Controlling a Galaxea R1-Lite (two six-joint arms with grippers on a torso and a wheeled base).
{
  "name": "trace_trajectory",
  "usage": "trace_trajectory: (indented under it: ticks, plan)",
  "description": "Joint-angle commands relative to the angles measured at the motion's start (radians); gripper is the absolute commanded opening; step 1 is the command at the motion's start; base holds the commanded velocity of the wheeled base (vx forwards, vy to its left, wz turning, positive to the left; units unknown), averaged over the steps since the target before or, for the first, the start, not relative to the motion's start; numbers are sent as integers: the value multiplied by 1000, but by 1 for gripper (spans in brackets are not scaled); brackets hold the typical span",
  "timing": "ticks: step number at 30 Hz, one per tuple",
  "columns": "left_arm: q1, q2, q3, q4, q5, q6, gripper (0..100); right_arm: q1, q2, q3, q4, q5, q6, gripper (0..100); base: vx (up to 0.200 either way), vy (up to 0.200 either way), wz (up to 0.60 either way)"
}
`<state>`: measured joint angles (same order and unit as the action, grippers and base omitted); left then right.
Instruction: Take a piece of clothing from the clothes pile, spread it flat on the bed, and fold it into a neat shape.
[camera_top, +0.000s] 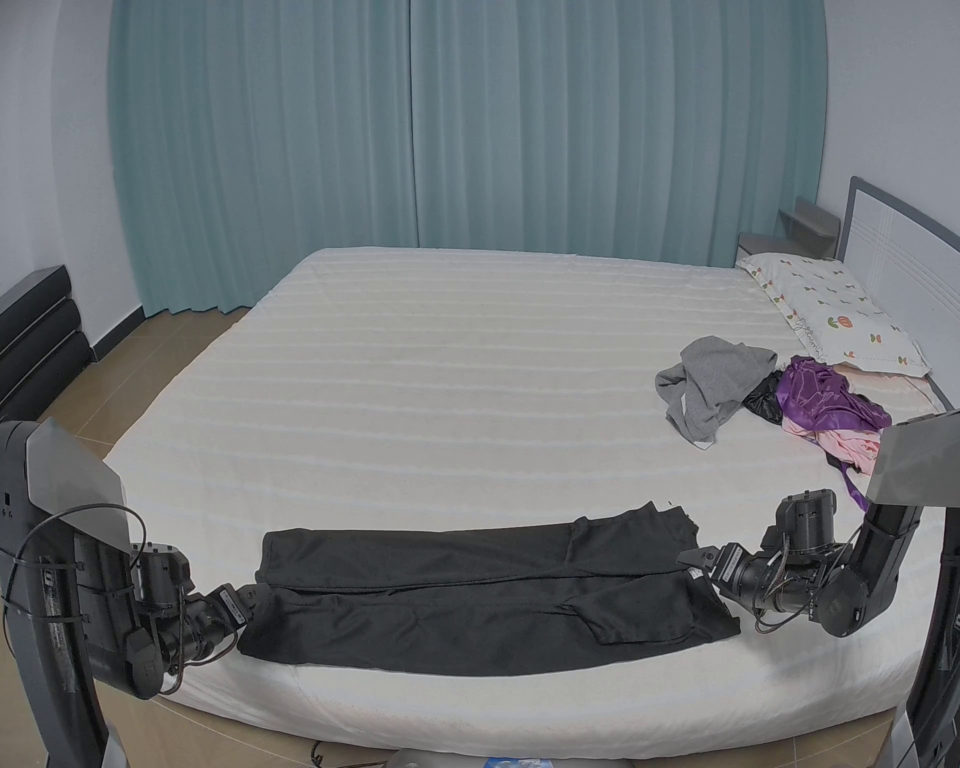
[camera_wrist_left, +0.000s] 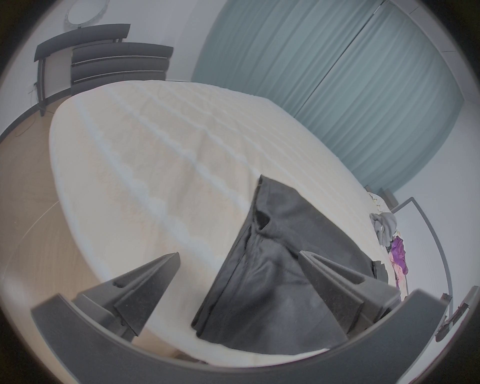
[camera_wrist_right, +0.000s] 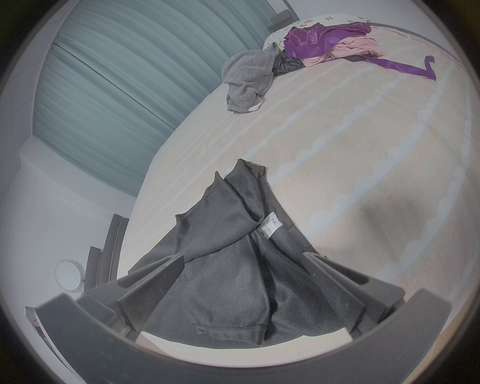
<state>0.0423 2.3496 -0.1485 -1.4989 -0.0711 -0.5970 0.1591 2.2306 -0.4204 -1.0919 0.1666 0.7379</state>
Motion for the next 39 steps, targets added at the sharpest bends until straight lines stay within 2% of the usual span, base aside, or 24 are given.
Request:
trace_trajectory:
  ticks: [1,4,5,12,22,31,32,39]
  plan:
    - [-15,17,-62,5,-10,2,100,0,0,0,0,1,0,100,0,0,0]
    - [-27,50,-102,8,-9,11,100,0,0,0,0,1,0,100,0,0,0]
    - [-32,60,-117,11,-9,13,0,0,0,0,0,1,0,100,0,0,0]
    - [-21,100,-169,9,-1,37,0,-1,0,3,0,10,0,100,0,0,0]
    - [24,91,-177,11,5,45,0,-6,-3,2,-2,11,0,100,0,0,0]
    - [24,91,-178,8,5,45,0,-4,-3,2,-2,11,0,100,0,0,0]
    - [22,89,-177,8,5,45,100,-4,-3,2,-2,11,0,100,0,0,0]
    - [33,60,-148,6,-4,31,100,-4,-3,2,-2,13,0,100,0,0,0]
